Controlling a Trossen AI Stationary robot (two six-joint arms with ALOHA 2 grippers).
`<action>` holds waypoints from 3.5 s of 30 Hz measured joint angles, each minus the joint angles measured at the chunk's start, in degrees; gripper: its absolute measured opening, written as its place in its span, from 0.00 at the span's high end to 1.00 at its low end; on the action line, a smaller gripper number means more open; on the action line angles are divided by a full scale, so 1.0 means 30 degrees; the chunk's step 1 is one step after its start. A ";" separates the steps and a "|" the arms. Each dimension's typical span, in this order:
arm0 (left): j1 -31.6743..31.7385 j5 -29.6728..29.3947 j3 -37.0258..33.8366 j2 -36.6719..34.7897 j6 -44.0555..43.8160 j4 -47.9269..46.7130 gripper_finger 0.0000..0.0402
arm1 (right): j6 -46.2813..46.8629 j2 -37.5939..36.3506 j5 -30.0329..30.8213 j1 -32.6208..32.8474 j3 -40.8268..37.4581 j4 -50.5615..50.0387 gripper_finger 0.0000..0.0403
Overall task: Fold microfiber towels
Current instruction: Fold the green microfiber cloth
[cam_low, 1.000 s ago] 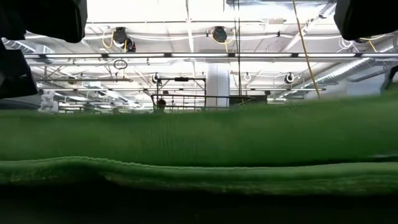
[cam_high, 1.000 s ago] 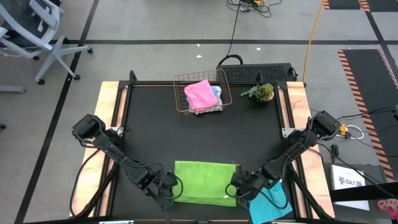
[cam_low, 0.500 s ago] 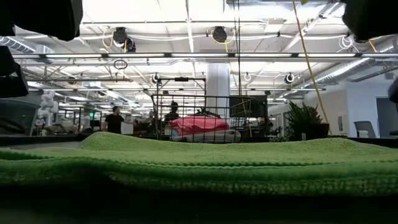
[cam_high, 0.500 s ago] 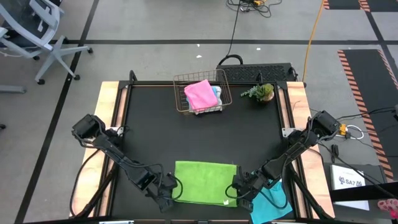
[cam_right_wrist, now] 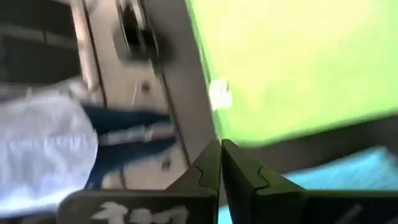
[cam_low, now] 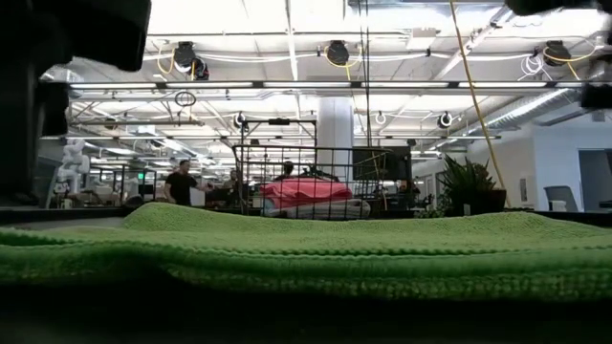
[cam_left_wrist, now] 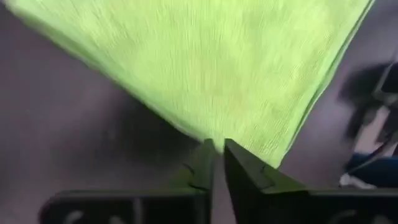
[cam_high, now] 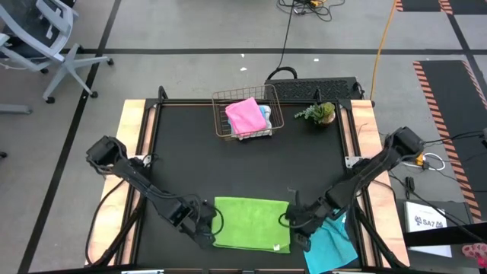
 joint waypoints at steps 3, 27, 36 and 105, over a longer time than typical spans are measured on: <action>0.0261 -0.1303 0.0007 -0.0853 0.0497 0.0021 0.98 | -0.0787 -0.0696 0.2397 -0.0195 0.0007 -0.0272 0.99; 0.2966 -0.3049 0.0000 0.0835 0.1953 -0.0775 0.99 | -0.3101 0.2934 0.4673 -0.2574 0.0007 -0.1985 1.00; 0.3410 -0.3205 0.0000 0.1435 0.1734 -0.0690 0.99 | -0.4101 0.3657 0.4752 -0.3191 0.0000 -0.3360 1.00; 0.1850 -0.0688 0.0090 0.1456 -0.0943 -0.0502 1.00 | -0.6976 0.3595 0.4631 -0.5991 0.0000 -0.3704 1.00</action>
